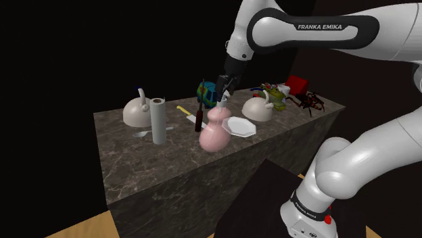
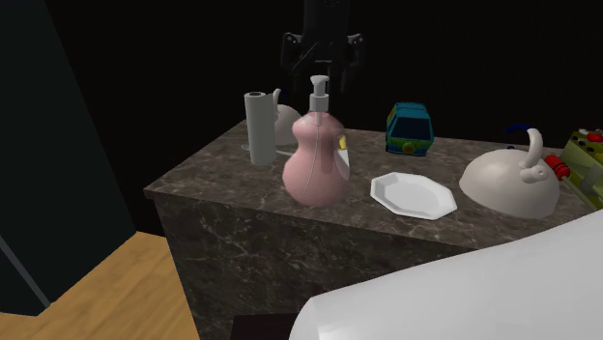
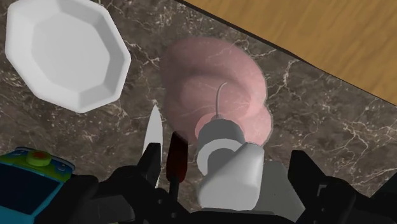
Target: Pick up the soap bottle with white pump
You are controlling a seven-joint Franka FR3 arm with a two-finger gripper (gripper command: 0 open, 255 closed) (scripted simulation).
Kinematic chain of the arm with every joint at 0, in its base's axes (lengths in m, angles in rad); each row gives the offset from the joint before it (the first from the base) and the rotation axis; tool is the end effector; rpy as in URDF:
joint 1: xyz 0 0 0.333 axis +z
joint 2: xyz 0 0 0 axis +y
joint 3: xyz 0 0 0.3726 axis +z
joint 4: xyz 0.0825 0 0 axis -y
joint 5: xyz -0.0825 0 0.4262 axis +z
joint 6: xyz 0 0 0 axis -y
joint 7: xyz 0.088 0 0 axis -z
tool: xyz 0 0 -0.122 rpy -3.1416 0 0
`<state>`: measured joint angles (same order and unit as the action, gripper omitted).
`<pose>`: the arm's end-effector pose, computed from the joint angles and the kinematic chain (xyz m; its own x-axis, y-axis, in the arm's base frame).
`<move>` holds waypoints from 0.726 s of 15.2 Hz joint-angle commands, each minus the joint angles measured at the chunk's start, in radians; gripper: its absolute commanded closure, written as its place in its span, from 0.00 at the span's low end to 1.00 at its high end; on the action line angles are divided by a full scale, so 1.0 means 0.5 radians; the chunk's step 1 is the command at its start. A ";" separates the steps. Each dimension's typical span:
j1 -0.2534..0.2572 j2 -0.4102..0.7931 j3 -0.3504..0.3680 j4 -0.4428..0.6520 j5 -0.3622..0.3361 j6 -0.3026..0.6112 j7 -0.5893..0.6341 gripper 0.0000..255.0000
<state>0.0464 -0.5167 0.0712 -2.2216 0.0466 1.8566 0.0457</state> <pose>0.4228 0.0603 0.6145 0.9873 0.0535 0.1494 0.0568 -0.9982 -0.0179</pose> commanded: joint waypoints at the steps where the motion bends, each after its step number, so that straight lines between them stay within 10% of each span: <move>1: 0.000 -0.001 -0.001 -0.013 0.000 0.013 -0.001 1.00; 11: 0.001 0.001 0.001 0.018 0.000 -0.017 0.003 1.00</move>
<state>0.0466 -0.5167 0.0713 -2.2200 0.0459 1.8554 0.0465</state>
